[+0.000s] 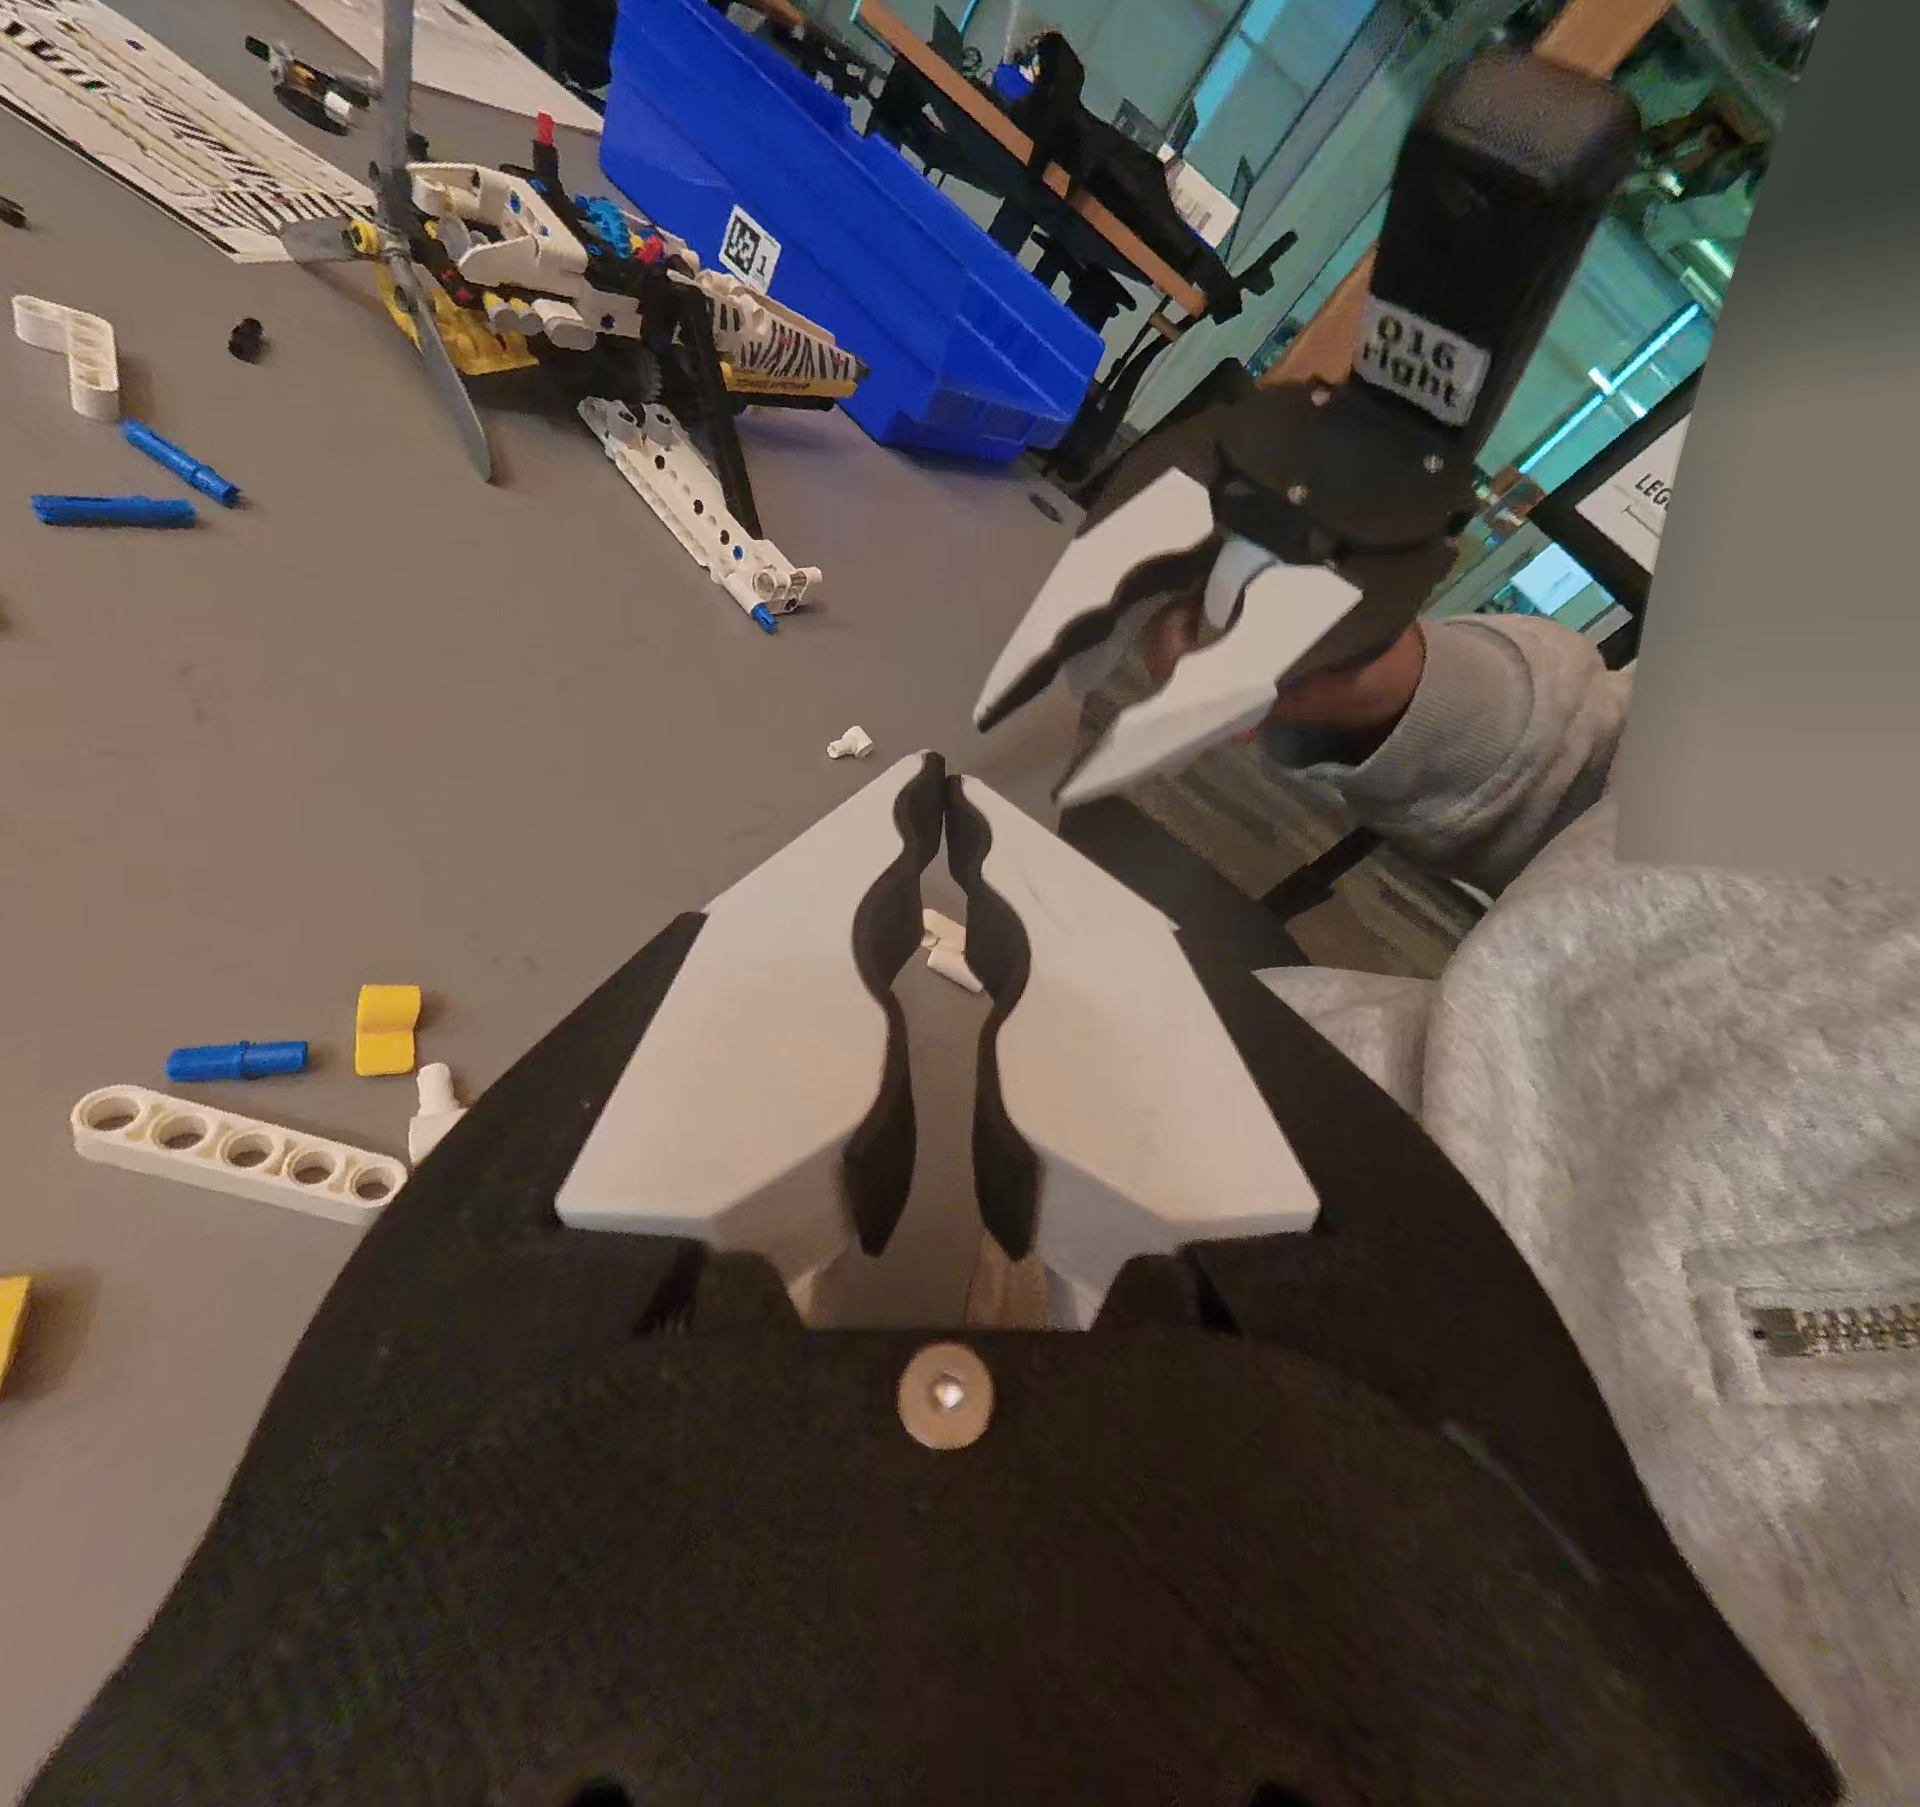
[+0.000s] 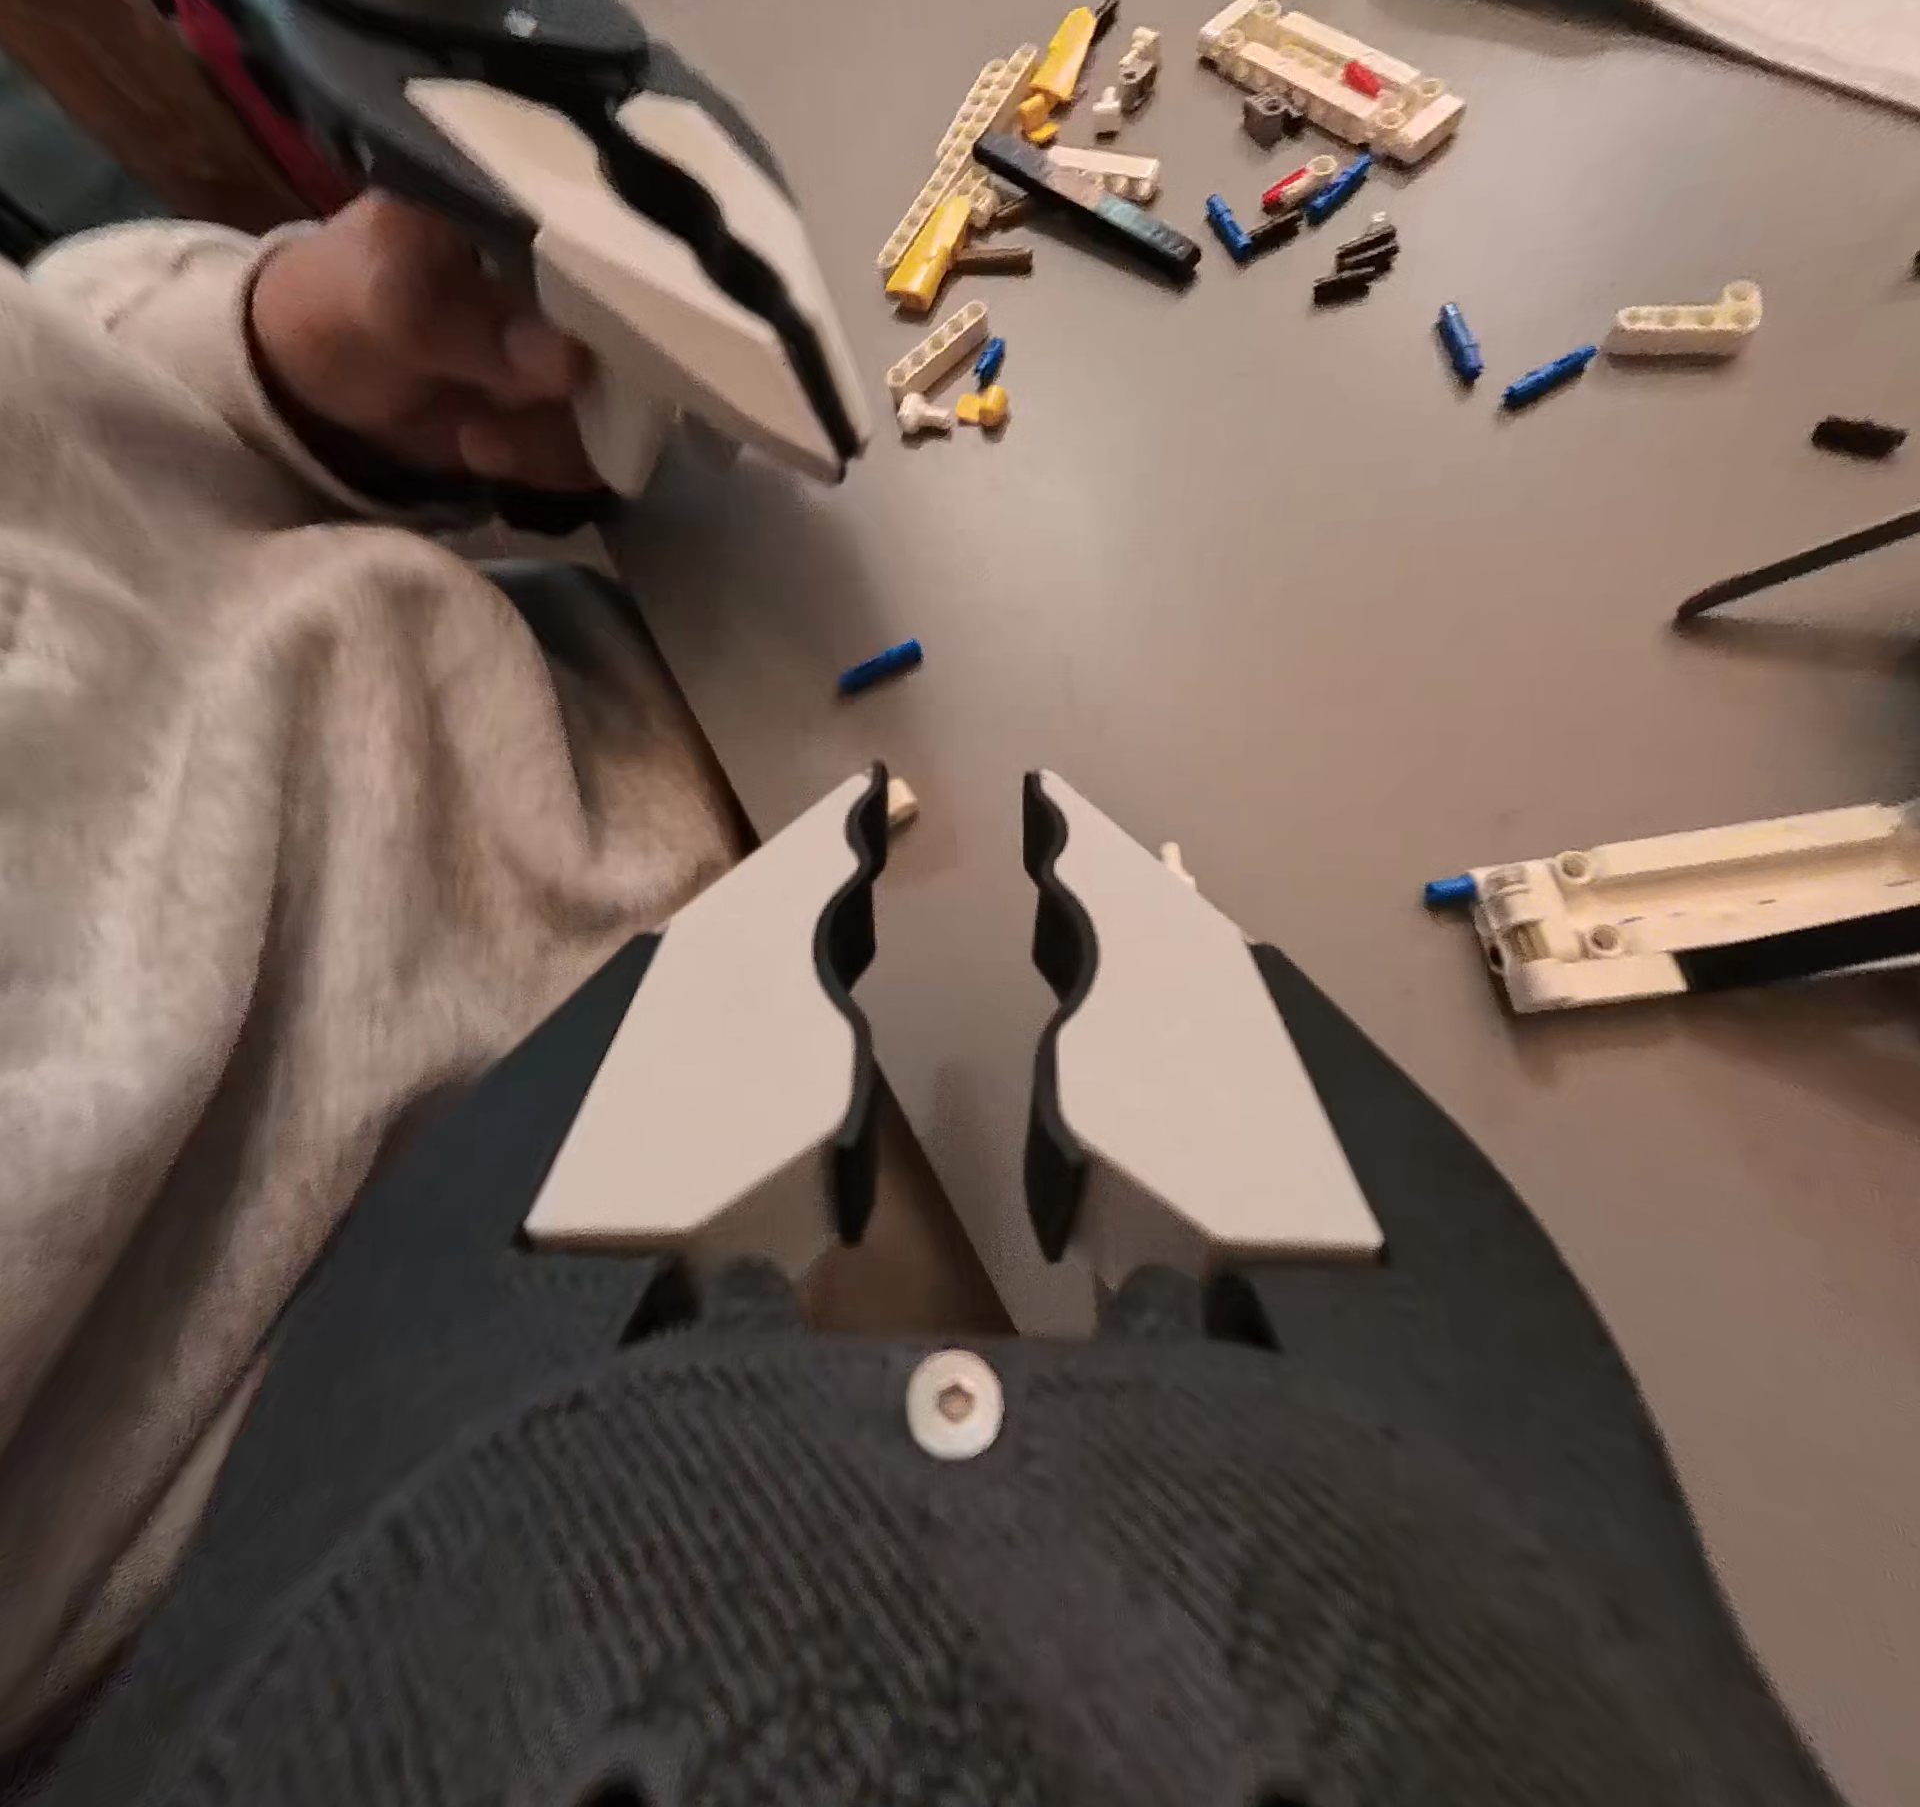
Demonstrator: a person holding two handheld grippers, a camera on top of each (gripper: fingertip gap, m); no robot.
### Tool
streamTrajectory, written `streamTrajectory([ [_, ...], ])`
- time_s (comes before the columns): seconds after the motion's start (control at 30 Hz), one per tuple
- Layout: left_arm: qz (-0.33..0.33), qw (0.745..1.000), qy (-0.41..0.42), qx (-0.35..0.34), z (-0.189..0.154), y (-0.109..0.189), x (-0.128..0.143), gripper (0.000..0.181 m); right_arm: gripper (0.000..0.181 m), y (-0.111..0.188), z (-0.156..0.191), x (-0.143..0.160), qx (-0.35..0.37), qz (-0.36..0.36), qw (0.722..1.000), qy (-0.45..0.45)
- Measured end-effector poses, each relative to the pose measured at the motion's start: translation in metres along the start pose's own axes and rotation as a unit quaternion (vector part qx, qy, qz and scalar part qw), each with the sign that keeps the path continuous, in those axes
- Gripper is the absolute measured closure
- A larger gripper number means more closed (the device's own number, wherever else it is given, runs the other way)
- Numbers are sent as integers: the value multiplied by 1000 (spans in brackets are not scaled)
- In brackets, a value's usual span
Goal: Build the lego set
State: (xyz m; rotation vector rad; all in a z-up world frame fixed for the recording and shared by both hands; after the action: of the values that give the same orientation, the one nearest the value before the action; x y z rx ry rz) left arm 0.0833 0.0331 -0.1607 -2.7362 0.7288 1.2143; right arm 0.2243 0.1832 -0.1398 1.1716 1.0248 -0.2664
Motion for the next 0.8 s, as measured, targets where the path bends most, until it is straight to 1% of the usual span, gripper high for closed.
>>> streamTrajectory([
  [0.07, -8, 1000, 10, 10, 1, 2, -1, 181, 154, -3, 9, 4, -9, 19, 999, 32],
  [0.1, -12, 1000, 15, 16, 2, 3, -1, 181, 154, -6, 12, 8, -16, 41, 998, 36],
  [0.17, -21, 999, 23, 22, 3, 4, -2, 181, 158, -14, 16, 13, -33, 80, 996, -1],
  [0.2, -25, 999, 25, 24, 3, 5, -2, 181, 159, -19, 20, 11, -49, 81, 995, -34],
  [0.27, -32, 999, 23, 22, 3, 6, -2, 181, 148, -28, 29, 5, -74, 67, 990, -96],
  [0.3, -34, 999, 20, 21, 2, 7, -2, 181, 140, -33, 34, 4, -67, 78, 989, -108],
  [0.33, -35, 999, 16, 21, 2, 7, -2, 181, 125, -37, 37, 4, -43, 109, 988, -99],
  [0.37, -37, 999, 11, 21, 1, 7, -2, 181, 119, -40, 38, 5, -1, 140, 988, -72],
  [0.4, -38, 999, 6, 23, 0, 8, -2, 181, 127, -40, 39, 5, 40, 164, 985, -40],
  [0.43, -38, 999, 0, 26, -2, 8, -1, 181, 131, -41, 40, 5, 62, 182, 981, -14],
  [0.47, -36, 999, -8, 34, -4, 8, 0, 181, 138, -42, 42, 5, 64, 191, 979, -4],
  [0.53, -26, 998, -24, 43, -8, 7, 3, 181, 157, -42, 40, 5, 60, 184, 981, -13],
  [0.57, -21, 998, -33, 44, -10, 7, 4, 181, 158, -40, 36, 7, 67, 179, 981, -23],
  [0.6, -17, 998, -42, 43, -12, 6, 6, 181, 159, -37, 31, 7, 73, 165, 983, -36],
  [0.63, -16, 998, -52, 39, -14, 6, 7, 180, 162, -31, 25, 6, 75, 134, 987, -56],
  [0.67, -14, 997, -61, 36, -16, 5, 8, 178, 165, -25, 19, 2, 73, 87, 990, -83],
  [0.7, -13, 997, -69, 35, -17, 4, 8, 175, 175, -17, 13, -2, 67, 27, 991, -109],
  [0.77, -13, 996, -71, 42, -20, 1, 9, 167, 175, 0, 3, -10, 67, -91, 981, -158],
  [0.8, -15, 997, -66, 45, -20, 0, 10, 162, 175, 4, -1, -10, 74, -125, 974, -175],
])
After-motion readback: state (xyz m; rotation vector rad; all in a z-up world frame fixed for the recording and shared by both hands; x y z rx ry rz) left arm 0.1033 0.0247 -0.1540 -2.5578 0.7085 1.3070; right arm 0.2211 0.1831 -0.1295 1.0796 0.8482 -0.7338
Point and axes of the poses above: each gripper's, where its closed fingertips meet, y back along the fingers, x out of its underside, z = x × y across the jaws, the point moved 9 cm from there along y, back along the fingers, and after that the axes turned 10 degrees about y, right-handed, at the moved point
